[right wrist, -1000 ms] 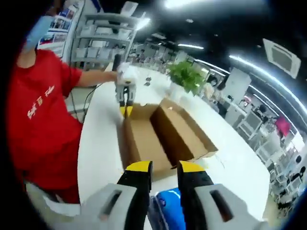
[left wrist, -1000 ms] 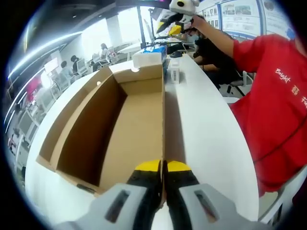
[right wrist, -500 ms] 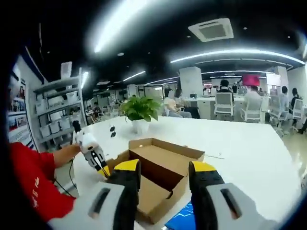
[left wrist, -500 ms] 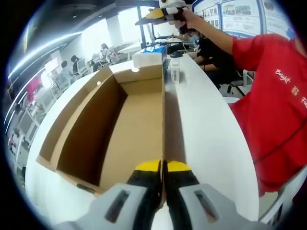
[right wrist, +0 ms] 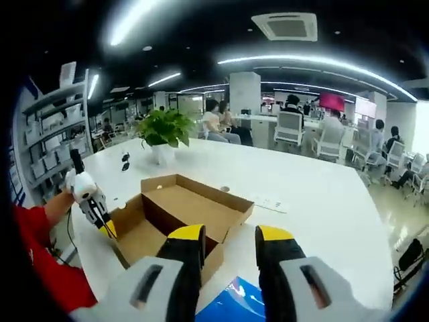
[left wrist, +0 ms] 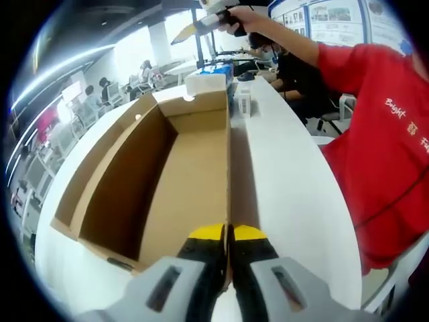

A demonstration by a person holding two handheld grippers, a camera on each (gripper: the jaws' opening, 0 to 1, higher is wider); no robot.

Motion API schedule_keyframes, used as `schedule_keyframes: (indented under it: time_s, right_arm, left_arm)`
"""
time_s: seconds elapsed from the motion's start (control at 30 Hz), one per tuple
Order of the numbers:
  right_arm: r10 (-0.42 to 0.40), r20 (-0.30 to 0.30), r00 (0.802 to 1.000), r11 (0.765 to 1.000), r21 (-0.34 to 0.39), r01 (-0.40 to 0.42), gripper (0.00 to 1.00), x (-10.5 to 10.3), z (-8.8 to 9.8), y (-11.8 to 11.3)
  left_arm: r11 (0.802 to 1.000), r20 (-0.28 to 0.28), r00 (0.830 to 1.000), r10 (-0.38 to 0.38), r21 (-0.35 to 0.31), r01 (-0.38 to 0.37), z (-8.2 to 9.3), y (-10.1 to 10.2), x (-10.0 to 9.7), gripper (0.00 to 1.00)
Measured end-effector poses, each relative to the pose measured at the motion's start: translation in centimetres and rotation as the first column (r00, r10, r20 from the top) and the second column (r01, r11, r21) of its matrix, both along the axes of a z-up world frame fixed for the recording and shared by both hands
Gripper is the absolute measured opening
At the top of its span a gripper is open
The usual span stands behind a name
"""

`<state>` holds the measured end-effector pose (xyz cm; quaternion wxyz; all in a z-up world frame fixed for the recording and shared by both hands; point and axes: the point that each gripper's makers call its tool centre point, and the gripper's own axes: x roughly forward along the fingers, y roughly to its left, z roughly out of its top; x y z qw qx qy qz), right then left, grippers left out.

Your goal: Operate the shoe box by opening the lid, removing the specified soft item, and placing it in the target area until the item is outside and the box remains undamaged.

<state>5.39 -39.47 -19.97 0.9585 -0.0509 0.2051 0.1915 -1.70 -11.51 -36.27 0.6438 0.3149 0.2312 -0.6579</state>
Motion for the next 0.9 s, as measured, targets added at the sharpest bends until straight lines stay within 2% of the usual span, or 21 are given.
schedule_keyframes:
  time_s: [0.07, 0.17, 0.27, 0.3, 0.33, 0.37, 0.4, 0.43, 0.47, 0.5, 0.53, 0.6, 0.63, 0.7, 0.77, 0.83, 0.9]
  right_arm:
    - [-0.004, -0.003, 1.0, 1.0, 0.021, 0.004, 0.32, 0.8, 0.2, 0.2]
    - [-0.002, -0.001, 1.0, 1.0, -0.013, 0.002, 0.34, 1.3, 0.6, 0.6]
    - [-0.019, -0.029, 0.999, 0.999, -0.041, 0.018, 0.39, 3.4, 0.4, 0.6]
    - [-0.03, -0.041, 0.999, 0.997, -0.072, 0.027, 0.42, 4.2, 0.0, 0.6]
    - [-0.037, -0.052, 0.998, 0.997, -0.074, 0.033, 0.41, 4.9, -0.2, 0.8]
    - [-0.033, -0.111, 0.993, 0.994, -0.105, 0.021, 0.4, 5.4, -1.1, 0.9]
    - [-0.049, -0.139, 0.989, 0.991, -0.132, 0.031, 0.37, 5.3, -1.5, 1.0]
    - [-0.06, -0.154, 0.986, 0.99, -0.134, 0.039, 0.35, 6.0, -1.7, 1.4]
    - [-0.051, -0.145, 0.988, 0.989, -0.143, 0.03, 0.33, 6.5, -1.7, 1.9]
    - [-0.062, -0.165, 0.984, 0.982, -0.185, 0.031, 0.34, 7.2, -2.2, 1.7]
    - [-0.089, -0.201, 0.976, 0.979, -0.197, 0.049, 0.35, 7.4, -2.6, 1.4]
    - [-0.081, -0.237, 0.968, 0.971, -0.236, 0.024, 0.33, 8.2, -3.4, 1.5]
    - [-0.094, -0.249, 0.964, 0.971, -0.238, 0.033, 0.29, 8.6, -3.6, 1.4]
    - [-0.107, -0.282, 0.953, 0.982, -0.18, 0.057, 0.24, 9.5, -4.1, 1.7]
    - [-0.102, -0.346, 0.933, 0.992, -0.11, 0.067, 0.27, 9.6, -4.9, 2.6]
    - [-0.092, -0.366, 0.926, 0.994, -0.08, 0.067, 0.28, 10.1, -5.3, 3.3]
    - [-0.115, -0.361, 0.925, 0.992, -0.09, 0.088, 0.28, 10.9, -5.4, 3.3]
  left_arm:
    - [1.0, 0.0, 1.0, -0.002, 0.001, 0.002, -0.1, 0.0, 0.1, 0.01]
    - [1.0, 0.002, 1.0, -0.009, -0.004, 0.009, 0.0, 0.0, 0.0, 0.01]
    - [1.0, 0.001, 1.0, -0.007, 0.004, 0.007, -0.2, 0.2, 0.2, 0.01]
    - [1.0, 0.0, 1.0, -0.005, 0.004, 0.005, 0.0, 0.0, -0.1, 0.01]
    - [1.0, 0.002, 1.0, -0.005, 0.001, 0.005, 0.1, -0.1, -0.1, 0.01]
    - [1.0, 0.007, 1.0, -0.005, -0.004, 0.005, -0.1, 0.1, 0.1, 0.01]
    - [1.0, 0.01, 1.0, -0.006, -0.005, 0.006, -0.1, 0.1, 0.1, 0.01]
    - [1.0, 0.009, 1.0, -0.007, -0.004, 0.007, 0.0, 0.0, 0.0, 0.01]
    - [1.0, 0.006, 1.0, -0.007, -0.003, 0.007, 0.0, 0.0, 0.0, 0.01]
    - [1.0, 0.004, 1.0, -0.008, -0.003, 0.008, 0.0, 0.0, 0.0, 0.01]
    - [1.0, 0.001, 1.0, -0.008, -0.003, 0.008, 0.0, 0.0, 0.0, 0.01]
    - [1.0, 0.0, 1.0, -0.009, -0.001, 0.009, 0.0, 0.0, 0.0, 0.01]
    - [1.0, 0.001, 1.0, -0.009, -0.002, 0.009, 0.1, -0.1, -0.1, 0.01]
    - [1.0, 0.001, 1.0, -0.008, -0.004, 0.008, 0.1, -0.1, -0.1, 0.01]
    - [1.0, 0.002, 1.0, -0.009, -0.004, 0.009, 0.1, -0.1, -0.1, 0.01]
    - [1.0, 0.002, 1.0, -0.01, -0.003, 0.01, 0.1, -0.1, -0.2, 0.01]
    - [1.0, 0.003, 1.0, -0.012, -0.004, 0.012, 0.1, 0.0, 0.0, 0.01]
